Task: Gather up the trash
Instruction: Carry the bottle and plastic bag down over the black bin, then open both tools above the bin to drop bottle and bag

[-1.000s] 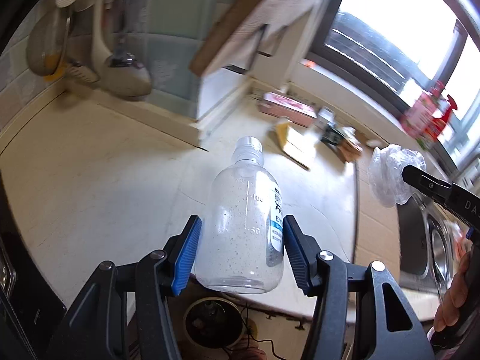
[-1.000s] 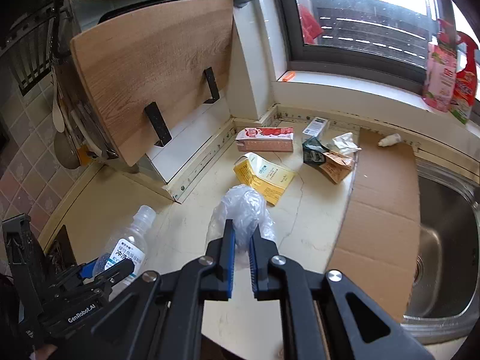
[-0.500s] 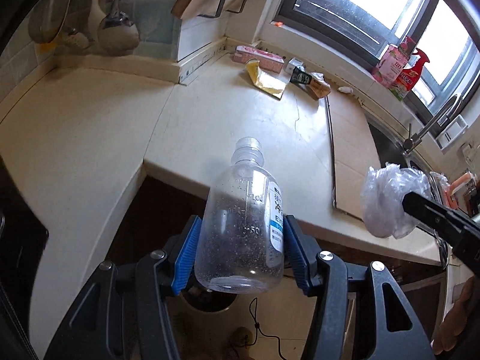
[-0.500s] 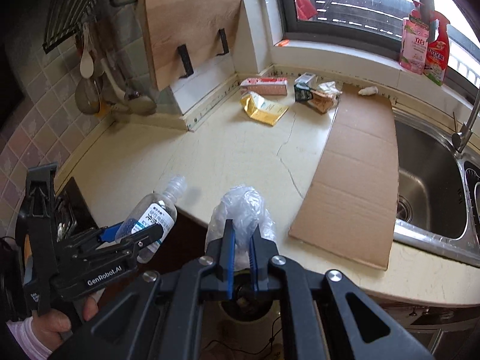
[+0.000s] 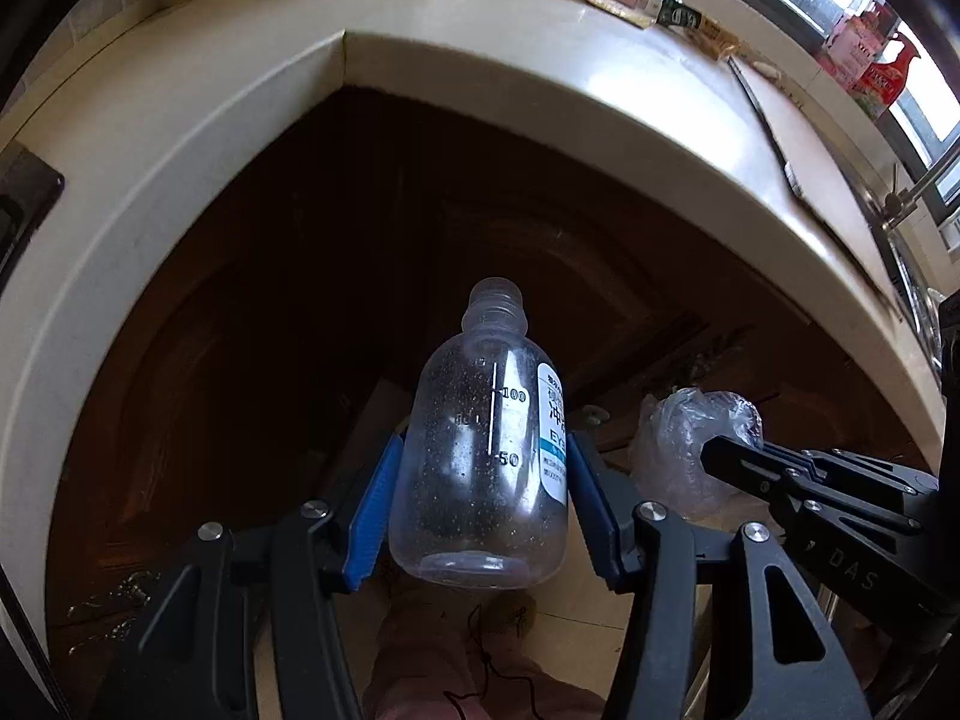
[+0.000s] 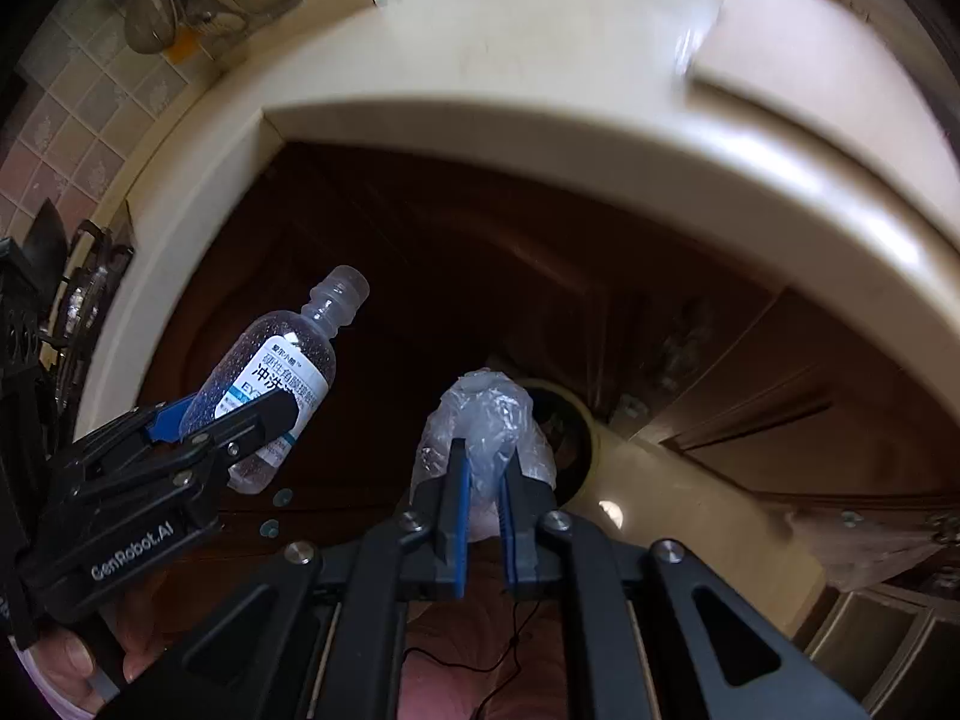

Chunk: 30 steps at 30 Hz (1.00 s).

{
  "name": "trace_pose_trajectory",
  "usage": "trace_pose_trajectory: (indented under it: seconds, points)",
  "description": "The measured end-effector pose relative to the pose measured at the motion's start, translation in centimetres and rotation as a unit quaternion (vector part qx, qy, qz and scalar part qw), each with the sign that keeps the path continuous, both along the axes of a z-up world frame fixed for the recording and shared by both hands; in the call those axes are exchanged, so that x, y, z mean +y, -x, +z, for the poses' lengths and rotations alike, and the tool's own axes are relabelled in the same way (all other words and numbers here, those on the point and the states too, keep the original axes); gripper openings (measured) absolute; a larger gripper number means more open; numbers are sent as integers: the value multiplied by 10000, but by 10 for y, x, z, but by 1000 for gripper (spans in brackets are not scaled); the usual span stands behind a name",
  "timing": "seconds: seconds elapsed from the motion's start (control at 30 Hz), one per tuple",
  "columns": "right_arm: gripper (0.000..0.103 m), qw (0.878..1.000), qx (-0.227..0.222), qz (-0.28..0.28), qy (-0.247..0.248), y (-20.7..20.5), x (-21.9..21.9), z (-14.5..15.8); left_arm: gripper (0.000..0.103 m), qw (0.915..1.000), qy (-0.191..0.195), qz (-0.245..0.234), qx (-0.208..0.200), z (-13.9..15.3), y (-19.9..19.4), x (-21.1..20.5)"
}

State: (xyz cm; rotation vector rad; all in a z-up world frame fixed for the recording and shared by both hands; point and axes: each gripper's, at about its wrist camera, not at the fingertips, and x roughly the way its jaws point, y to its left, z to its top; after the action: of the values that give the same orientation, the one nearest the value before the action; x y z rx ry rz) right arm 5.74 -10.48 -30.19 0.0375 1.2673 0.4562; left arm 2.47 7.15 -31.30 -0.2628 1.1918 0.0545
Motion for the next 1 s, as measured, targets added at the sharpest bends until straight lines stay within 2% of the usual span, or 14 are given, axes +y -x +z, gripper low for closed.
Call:
trace_pose_trajectory:
  seconds: [0.2, 0.57, 0.8, 1.0]
  points:
    - [8, 9994, 334, 7, -31, -1, 11, -76, 54, 9997, 31, 60, 225, -70, 0, 5]
    - [8, 9985, 543, -95, 30, -14, 17, -191, 54, 9989, -25, 90, 462, -185, -11, 11]
    - [8, 9989, 444, -42, 154, -26, 27, -243, 54, 9980, -57, 32, 626, -252, -21, 6]
    - [12, 9994, 217, 77, 265, -31, 38, -267, 54, 9971, -159, -117, 740, -282, -27, -4]
